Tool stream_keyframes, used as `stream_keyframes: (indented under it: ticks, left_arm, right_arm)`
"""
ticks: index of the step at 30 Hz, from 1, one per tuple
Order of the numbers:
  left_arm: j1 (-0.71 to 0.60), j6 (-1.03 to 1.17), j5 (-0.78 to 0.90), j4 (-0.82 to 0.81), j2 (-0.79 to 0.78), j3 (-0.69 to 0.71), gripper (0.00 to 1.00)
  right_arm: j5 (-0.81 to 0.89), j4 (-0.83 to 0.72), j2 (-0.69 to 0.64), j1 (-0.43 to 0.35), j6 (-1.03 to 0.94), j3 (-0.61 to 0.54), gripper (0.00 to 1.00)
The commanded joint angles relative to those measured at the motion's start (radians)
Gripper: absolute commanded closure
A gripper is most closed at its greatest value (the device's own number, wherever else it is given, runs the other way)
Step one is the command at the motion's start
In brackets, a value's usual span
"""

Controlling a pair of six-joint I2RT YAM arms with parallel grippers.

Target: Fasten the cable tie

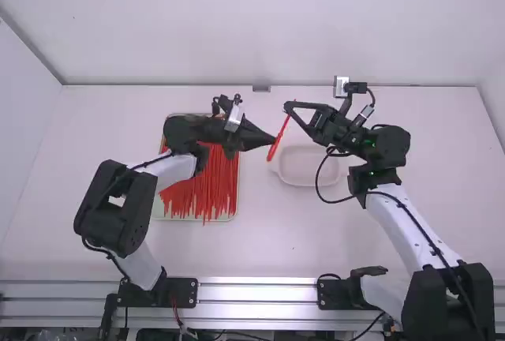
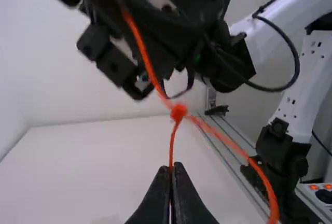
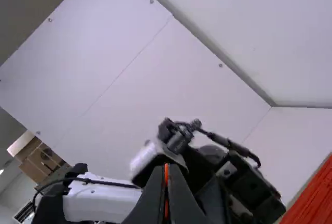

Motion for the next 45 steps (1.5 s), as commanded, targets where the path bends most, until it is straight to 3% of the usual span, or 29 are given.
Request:
stream_keyframes:
  ticks: [1,8,18,20,29,31,32,45]
  left_arm:
    - [0.006,0.058,0.064,0.003,0.011,-0.067,0.98]
    - [0.006,0.091,-0.001,0.005,0.011,-0.13,0.98]
    - [0.023,0.09,0.032,0.005,0.01,-0.104,0.97]
    - [0.046,0.086,0.038,0.004,0.01,-0.089,0.69]
    - [0.137,-0.027,0.037,0.005,0.01,0.016,0.1]
    - [0.137,-0.027,0.037,0.005,0.01,0.016,0.1]
    - [0.13,-0.053,0.039,0.005,0.01,0.051,0.0]
    - [0.053,-0.152,0.097,0.004,0.009,0.188,0.01]
  right_arm:
    - [0.055,0.026,-0.031,-0.036,0.04,0.037,1.0]
    - [0.045,0.044,-0.031,-0.06,0.058,0.037,1.0]
    - [0.014,0.043,-0.031,-0.06,0.063,0.037,1.0]
    - [0.001,0.044,-0.031,-0.06,0.063,0.037,1.0]
    - [-0.061,0.041,-0.03,-0.031,0.106,0.037,1.0]
    - [-0.061,0.041,-0.03,-0.031,0.106,0.037,1.0]
    - [-0.06,0.041,-0.03,0.005,0.102,0.037,1.0]
    - [-0.024,0.033,-0.03,0.105,0.05,0.037,1.0]
